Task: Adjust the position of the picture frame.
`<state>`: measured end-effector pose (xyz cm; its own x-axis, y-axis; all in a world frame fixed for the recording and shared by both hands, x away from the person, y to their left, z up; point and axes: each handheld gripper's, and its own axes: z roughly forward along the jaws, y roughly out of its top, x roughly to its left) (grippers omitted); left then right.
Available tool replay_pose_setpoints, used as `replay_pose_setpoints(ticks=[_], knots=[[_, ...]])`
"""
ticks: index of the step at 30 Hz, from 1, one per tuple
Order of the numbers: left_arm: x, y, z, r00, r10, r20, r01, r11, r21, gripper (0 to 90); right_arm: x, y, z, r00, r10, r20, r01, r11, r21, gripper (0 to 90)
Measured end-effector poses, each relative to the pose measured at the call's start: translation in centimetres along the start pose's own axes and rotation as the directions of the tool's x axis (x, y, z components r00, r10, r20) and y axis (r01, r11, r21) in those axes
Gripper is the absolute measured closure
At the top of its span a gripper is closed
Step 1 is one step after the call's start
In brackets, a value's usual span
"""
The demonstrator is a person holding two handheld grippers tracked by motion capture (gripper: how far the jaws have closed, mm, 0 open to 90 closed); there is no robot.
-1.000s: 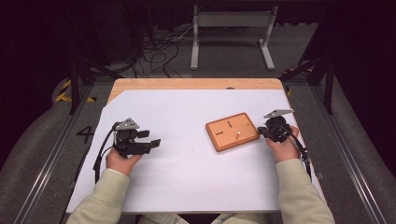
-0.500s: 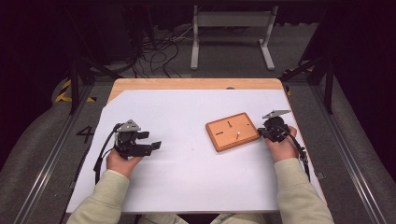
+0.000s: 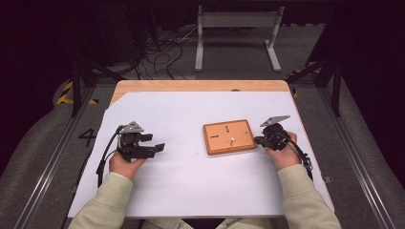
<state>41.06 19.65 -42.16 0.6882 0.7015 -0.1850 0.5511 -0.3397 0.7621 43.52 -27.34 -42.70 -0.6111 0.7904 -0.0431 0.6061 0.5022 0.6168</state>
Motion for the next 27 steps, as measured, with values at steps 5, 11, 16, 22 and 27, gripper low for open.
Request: replay_pose_setpoints(ticks=[5, 11, 16, 22, 27], knots=[[0.0, 0.0, 0.1, 1.0000, -0.008, 0.006, 0.008, 1.0000, 0.000, 29.9, 1.0, 0.2, 0.3, 0.9992, -0.016, -0.036, 0.016, 1.000, -0.004, 90.0], [0.1, 0.0, 0.3, 1.0000, -0.005, 0.002, 0.005, 1.0000, 0.004, 30.1, 2.1, 0.6, 0.6, 0.9969, -0.037, -0.070, 0.036, 0.999, -0.007, 90.0], [0.0, 0.1, 0.5, 1.0000, -0.006, 0.006, 0.006, 0.9999, 0.009, 30.3, 2.7, 0.9, 1.0, 0.9949, -0.051, -0.086, 0.049, 0.999, -0.021, 90.0], [0.1, 0.1, 0.5, 1.0000, -0.002, 0.003, 0.002, 1.0000, 0.005, 30.4, 2.9, 1.1, 0.9, 0.9937, -0.069, -0.089, 0.064, 0.996, -0.056, 90.0], [0.1, 0.1, 0.5, 0.9999, -0.012, 0.009, 0.012, 0.9999, 0.005, 30.3, 3.4, 1.8, -0.4, 0.9907, -0.091, -0.101, 0.081, 0.991, -0.105, 85.2]])
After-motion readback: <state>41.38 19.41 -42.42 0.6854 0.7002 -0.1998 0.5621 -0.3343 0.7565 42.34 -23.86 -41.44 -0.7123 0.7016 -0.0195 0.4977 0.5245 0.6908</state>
